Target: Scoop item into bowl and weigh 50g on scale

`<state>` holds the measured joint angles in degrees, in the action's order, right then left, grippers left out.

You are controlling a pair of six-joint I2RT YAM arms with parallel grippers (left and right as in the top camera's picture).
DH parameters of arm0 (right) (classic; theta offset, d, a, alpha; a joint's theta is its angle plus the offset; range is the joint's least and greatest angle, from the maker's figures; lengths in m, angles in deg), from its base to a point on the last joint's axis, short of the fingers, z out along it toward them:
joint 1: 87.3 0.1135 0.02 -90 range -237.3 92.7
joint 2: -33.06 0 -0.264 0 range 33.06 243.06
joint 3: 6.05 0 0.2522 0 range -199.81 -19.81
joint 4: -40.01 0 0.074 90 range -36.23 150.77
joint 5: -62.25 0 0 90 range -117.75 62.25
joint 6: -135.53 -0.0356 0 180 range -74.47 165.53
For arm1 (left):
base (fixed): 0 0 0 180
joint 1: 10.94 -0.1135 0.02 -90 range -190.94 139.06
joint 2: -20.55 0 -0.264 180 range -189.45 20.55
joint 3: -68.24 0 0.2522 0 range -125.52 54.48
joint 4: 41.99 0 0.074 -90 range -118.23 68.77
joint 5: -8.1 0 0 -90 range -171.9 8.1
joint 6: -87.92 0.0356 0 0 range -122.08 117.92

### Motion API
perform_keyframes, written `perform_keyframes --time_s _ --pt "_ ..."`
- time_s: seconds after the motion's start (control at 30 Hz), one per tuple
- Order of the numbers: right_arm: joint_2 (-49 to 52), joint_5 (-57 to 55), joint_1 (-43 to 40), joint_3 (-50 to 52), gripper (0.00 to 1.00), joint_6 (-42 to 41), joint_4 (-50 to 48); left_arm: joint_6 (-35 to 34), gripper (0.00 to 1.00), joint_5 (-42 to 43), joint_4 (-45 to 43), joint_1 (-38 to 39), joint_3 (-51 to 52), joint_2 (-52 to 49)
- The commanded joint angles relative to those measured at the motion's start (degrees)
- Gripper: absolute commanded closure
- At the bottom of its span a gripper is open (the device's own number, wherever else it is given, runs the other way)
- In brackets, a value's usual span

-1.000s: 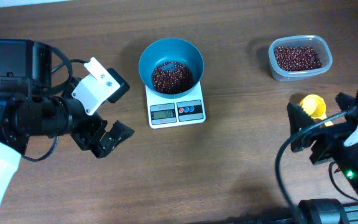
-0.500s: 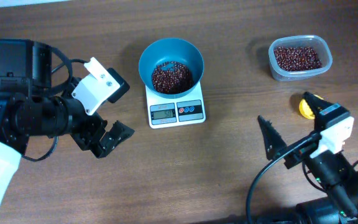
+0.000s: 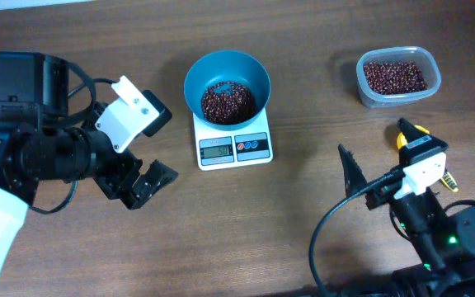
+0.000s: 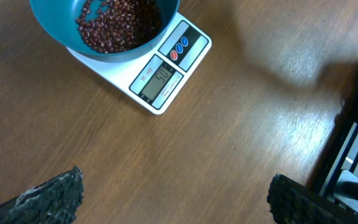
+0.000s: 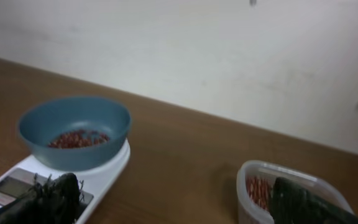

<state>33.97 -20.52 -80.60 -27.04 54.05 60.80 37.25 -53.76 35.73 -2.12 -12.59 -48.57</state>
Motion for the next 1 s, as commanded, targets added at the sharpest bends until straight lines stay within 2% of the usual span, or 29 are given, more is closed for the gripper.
perform_keyframes --time_s 0.0,0.2,0.5,0.97 --pt "-0.7 -3.0 0.4 6.8 0.01 -1.7 -9.3 -0.7 0.01 1.0 0.0 0.0 -0.5 0.0" --pt "-0.5 -3.4 0.4 6.9 0.01 -1.9 -2.7 -0.7 0.01 1.0 0.0 0.0 -0.5 0.0" --pt "3.9 -3.4 0.4 6.9 0.01 -1.9 -2.8 -0.7 0.01 1.0 0.0 0.0 -0.5 0.0" --pt "1.6 -3.4 0.4 6.9 0.01 -1.9 -2.8 -0.7 0.01 1.0 0.0 0.0 -0.5 0.0"
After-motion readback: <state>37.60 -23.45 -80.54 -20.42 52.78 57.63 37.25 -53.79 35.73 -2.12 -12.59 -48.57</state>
